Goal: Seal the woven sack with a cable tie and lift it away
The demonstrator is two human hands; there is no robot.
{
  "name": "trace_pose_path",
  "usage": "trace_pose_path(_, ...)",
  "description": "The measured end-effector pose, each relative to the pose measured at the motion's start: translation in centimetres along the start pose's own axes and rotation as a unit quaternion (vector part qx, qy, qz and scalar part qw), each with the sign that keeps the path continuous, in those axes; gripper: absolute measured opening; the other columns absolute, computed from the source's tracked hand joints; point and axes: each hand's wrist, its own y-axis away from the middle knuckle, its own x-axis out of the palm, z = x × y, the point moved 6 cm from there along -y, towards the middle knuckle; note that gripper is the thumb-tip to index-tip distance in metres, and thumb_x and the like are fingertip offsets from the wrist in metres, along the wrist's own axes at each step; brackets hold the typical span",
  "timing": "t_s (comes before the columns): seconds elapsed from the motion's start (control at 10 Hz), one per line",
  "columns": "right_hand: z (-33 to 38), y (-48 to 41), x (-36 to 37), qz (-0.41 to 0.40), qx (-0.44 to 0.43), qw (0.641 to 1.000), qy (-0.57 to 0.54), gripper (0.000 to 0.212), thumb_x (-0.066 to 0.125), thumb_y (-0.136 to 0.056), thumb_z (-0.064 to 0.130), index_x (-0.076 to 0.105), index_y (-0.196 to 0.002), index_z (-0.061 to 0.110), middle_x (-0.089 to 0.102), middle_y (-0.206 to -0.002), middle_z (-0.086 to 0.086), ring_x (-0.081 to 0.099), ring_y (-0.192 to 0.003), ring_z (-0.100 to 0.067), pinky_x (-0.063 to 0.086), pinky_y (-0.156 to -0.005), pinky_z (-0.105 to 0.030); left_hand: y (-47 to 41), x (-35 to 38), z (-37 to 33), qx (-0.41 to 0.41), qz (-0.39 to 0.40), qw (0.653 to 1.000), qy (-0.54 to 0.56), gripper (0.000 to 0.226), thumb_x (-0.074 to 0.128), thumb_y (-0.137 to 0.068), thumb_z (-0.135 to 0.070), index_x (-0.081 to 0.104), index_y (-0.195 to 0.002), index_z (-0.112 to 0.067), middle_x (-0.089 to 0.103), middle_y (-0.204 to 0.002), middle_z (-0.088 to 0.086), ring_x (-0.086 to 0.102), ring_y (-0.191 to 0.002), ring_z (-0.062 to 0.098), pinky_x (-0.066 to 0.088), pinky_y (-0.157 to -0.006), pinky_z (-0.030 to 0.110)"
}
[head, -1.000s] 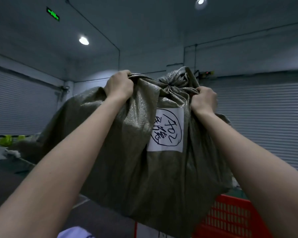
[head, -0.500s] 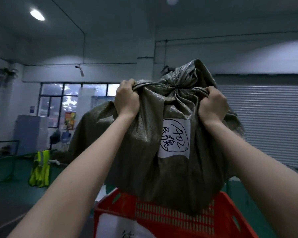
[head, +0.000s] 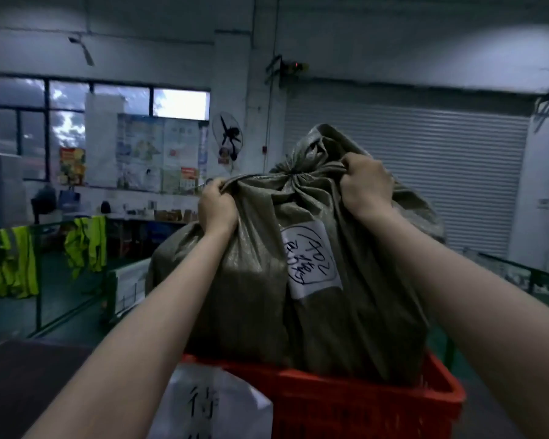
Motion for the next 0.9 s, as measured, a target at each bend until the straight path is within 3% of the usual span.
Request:
trace_pose_path(0.2, -0.1, 1.7, 6.1, 0.075, 0.036, 0.996, 0.008, 0.034, 0.041, -0.085, 0.004, 0.064, -0.109, 0.010, 0.064, -0.117, -0.019, 0.057, -0.112, -0.038, 0.044, -0.091, -0.040, 0.2, -0.3, 5.9, -0.063, 0.032, 0.996, -0.062, 0.033, 0.033, -0.088, 0.001, 0.061, -0.104, -0.003, 0.062, -0.112, 0.023, 0.056, -0.103, 0.035, 0.033, -0.073, 0.028)
trace_pose_path(0.4, -5.6, 6.1, 11.2, 0.126, 0.126, 0.984, 0.006, 0.032, 0.040, -0.084, 0.003, 0.065, -0.104, 0.006, 0.065, -0.113, -0.022, 0.059, -0.107, -0.039, 0.047, -0.087, -0.040, 2.5, 3.0, 10.5, -0.095, 0.157, 0.978, -0.102, 0.029, 0.037, -0.093, -0.007, 0.064, -0.103, -0.010, 0.064, -0.115, 0.017, 0.057, -0.101, 0.032, 0.042, -0.080, 0.033)
trace_pose_path(0.5, -9.0, 10.0, 14.3, 0.231, 0.154, 0.959, 0.049, 0.031, 0.042, -0.087, 0.009, 0.063, -0.110, 0.006, 0.063, -0.120, -0.020, 0.058, -0.112, -0.036, 0.047, -0.090, -0.038, 5.4, 5.0, 13.9, -0.109, 0.311, 0.928, -0.171, 0.025, 0.045, -0.094, -0.017, 0.067, -0.095, -0.007, 0.065, -0.114, 0.019, 0.058, -0.103, 0.033, 0.042, -0.079, 0.033)
trace_pose_path(0.6, -10.9, 14.4, 17.1, 0.381, 0.117, 0.905, 0.145, 0.032, 0.048, -0.091, 0.022, 0.058, -0.118, 0.008, 0.059, -0.126, -0.017, 0.056, -0.116, -0.035, 0.045, -0.092, -0.037, 8.5, 4.9, 17.6, -0.124, 0.457, 0.811, -0.343, 0.030, 0.055, -0.088, -0.022, 0.067, -0.107, -0.001, 0.065, -0.117, 0.017, 0.059, -0.103, 0.030, 0.045, -0.084, 0.032)
trace_pose_path(0.7, -11.6, 15.4, 17.7, 0.383, 0.093, 0.903, 0.170, 0.029, 0.044, -0.092, 0.018, 0.059, -0.115, 0.008, 0.061, -0.122, -0.017, 0.058, -0.111, -0.035, 0.046, -0.087, -0.037, 9.3, 4.3, 18.9, -0.169, 0.475, 0.799, -0.329, 0.028, 0.060, -0.086, -0.021, 0.068, -0.105, -0.002, 0.064, -0.107, 0.014, 0.058, -0.098, 0.026, 0.043, -0.082, 0.030)
trace_pose_path(0.8, -11.5, 15.3, 17.4, 0.385, 0.108, 0.905, 0.148, 0.031, 0.046, -0.091, 0.022, 0.058, -0.115, 0.006, 0.060, -0.122, -0.016, 0.057, -0.112, -0.035, 0.046, -0.088, -0.038, 9.0, 4.2, 18.3, -0.164, 0.463, 0.811, -0.318, 0.016, 0.061, -0.084, -0.017, 0.068, -0.096, -0.009, 0.061, -0.099, 0.011, 0.057, -0.097, 0.026, 0.043, -0.084, 0.030)
trace_pose_path(0.9, -11.2, 14.7, 17.0, 0.374, 0.122, 0.915, 0.093, 0.035, 0.051, -0.086, 0.026, 0.054, -0.116, 0.006, 0.059, -0.122, -0.016, 0.056, -0.112, -0.033, 0.046, -0.085, -0.037, 8.1, 4.4, 17.1, -0.146, 0.430, 0.834, -0.315, 0.029, 0.064, -0.081, -0.017, 0.063, -0.109, -0.007, 0.061, -0.116, 0.013, 0.054, -0.101, 0.024, 0.042, -0.086, 0.030)
